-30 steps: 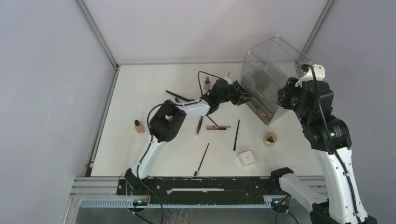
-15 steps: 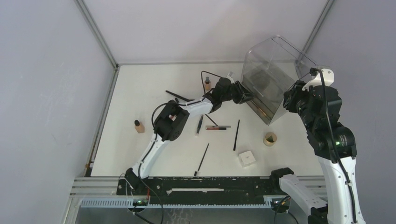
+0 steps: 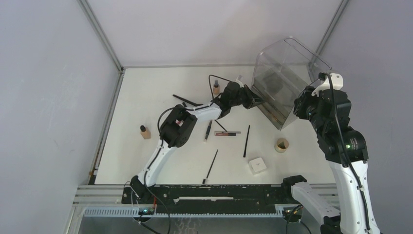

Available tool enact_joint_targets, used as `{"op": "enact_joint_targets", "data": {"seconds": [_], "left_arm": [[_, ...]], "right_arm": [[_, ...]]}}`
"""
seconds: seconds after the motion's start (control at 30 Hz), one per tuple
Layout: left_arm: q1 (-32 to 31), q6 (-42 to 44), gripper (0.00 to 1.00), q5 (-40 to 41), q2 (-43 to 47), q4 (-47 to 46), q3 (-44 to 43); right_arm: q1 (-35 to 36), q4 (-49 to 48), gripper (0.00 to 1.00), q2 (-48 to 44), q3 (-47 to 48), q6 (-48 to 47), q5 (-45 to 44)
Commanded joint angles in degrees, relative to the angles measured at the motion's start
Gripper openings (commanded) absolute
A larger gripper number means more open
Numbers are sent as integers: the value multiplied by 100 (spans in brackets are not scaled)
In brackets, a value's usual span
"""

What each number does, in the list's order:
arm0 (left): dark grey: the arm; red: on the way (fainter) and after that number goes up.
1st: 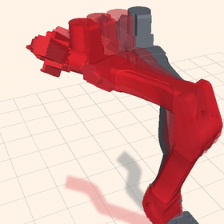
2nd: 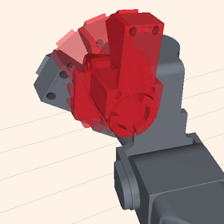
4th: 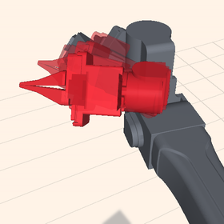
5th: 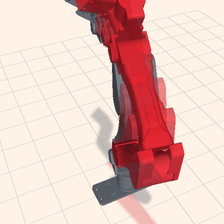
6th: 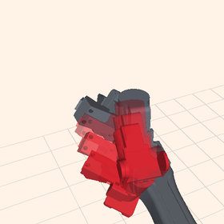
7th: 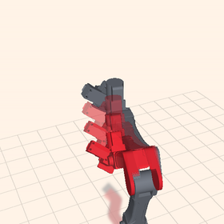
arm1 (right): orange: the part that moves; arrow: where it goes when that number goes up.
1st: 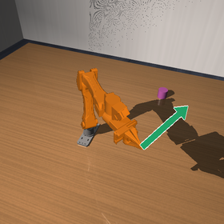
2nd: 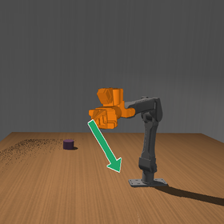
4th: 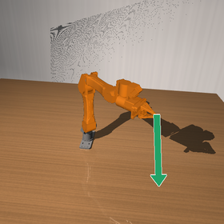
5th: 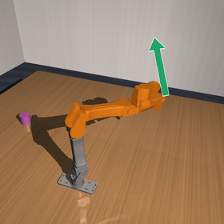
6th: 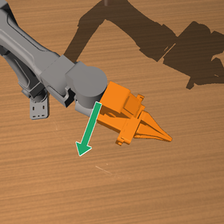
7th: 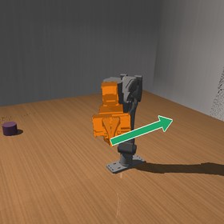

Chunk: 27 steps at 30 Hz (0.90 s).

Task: Organize the makeup
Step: Open the drawer in the storage box.

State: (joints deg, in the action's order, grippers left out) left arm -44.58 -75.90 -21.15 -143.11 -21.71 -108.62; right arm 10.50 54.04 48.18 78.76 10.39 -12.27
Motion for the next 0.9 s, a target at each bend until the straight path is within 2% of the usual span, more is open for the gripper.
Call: {"op": "enact_joint_targets", "data": {"seconds": [0.0,0.23,0.43,0.6,0.87], "left_arm": [[-48,714,0,55,819,-214,792],[-52,1190,0,2,1624,-332,1975],[-49,1327,0,-191,1833,-373,2429],[-43,1454,0,-58,2199,-421,2994],[-10,1508,0,-32,2498,-422,3409]], "right_arm": [[-31,-160,35,74,-45,13,96],[-31,-220,34,146,-65,55,143],[-31,-275,33,190,-115,122,265],[-22,-294,33,191,-138,146,315],[-20,-333,33,183,-177,234,488]]}}
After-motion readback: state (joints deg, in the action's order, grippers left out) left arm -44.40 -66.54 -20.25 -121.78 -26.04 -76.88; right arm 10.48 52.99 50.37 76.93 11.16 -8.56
